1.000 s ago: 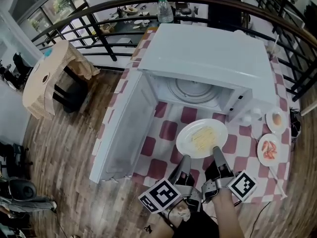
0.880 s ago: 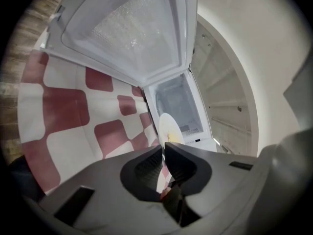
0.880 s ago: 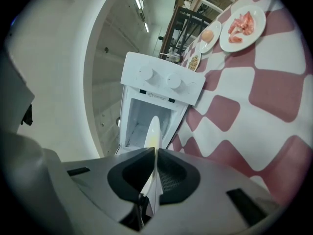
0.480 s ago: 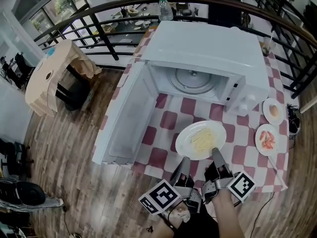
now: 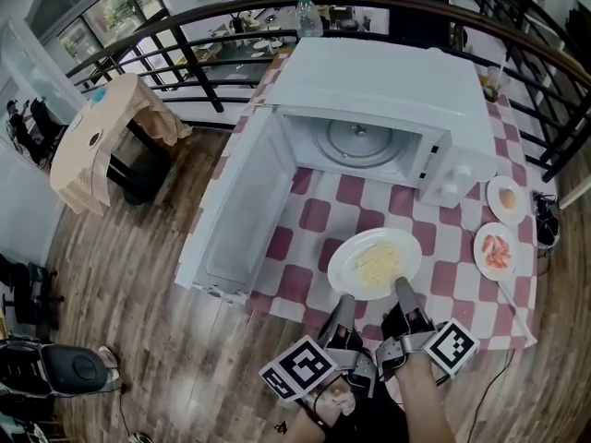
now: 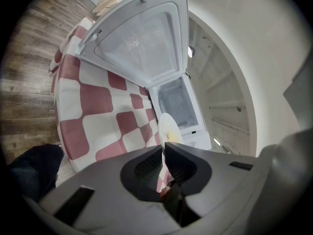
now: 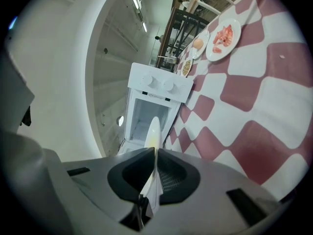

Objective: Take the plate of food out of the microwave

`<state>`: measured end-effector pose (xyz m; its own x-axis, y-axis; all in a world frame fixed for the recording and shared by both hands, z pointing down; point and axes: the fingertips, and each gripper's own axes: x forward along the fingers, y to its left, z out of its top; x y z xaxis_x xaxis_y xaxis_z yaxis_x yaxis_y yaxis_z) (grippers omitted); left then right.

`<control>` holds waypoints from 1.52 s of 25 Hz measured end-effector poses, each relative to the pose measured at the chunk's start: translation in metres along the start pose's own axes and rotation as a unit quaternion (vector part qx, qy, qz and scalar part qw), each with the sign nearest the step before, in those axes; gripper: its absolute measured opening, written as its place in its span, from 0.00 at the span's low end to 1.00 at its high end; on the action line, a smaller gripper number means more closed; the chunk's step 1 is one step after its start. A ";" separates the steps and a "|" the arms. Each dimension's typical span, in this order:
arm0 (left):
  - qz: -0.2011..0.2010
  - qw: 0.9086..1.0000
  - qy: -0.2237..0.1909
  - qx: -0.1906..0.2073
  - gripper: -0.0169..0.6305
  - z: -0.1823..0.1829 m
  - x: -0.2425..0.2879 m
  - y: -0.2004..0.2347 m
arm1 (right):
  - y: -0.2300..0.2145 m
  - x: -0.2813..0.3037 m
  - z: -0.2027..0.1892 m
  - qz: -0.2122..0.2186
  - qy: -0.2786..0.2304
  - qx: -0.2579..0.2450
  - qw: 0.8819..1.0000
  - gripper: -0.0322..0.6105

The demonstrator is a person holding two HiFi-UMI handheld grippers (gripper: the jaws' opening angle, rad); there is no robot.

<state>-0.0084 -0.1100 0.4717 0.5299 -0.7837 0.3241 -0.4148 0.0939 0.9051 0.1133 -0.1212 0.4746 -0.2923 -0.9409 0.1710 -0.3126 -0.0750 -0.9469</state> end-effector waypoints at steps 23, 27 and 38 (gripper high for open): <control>0.001 1.000 0.005 -0.001 0.10 -0.007 -0.010 -0.002 | -0.003 -0.014 -0.003 -0.016 -0.003 0.006 1.000 0.07; 0.000 1.000 0.005 0.000 0.10 -0.007 -0.009 -0.004 | -0.004 -0.015 -0.001 -0.019 -0.003 0.009 1.000 0.07; 0.002 1.000 0.004 -0.003 0.10 -0.006 -0.011 -0.003 | -0.003 -0.013 -0.004 -0.019 0.003 0.010 1.000 0.07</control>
<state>-0.0090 -0.0982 0.4674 0.5341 -0.7785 0.3295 -0.4122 0.1005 0.9055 0.1148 -0.1072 0.4760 -0.2852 -0.9354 0.2091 -0.3059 -0.1179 -0.9447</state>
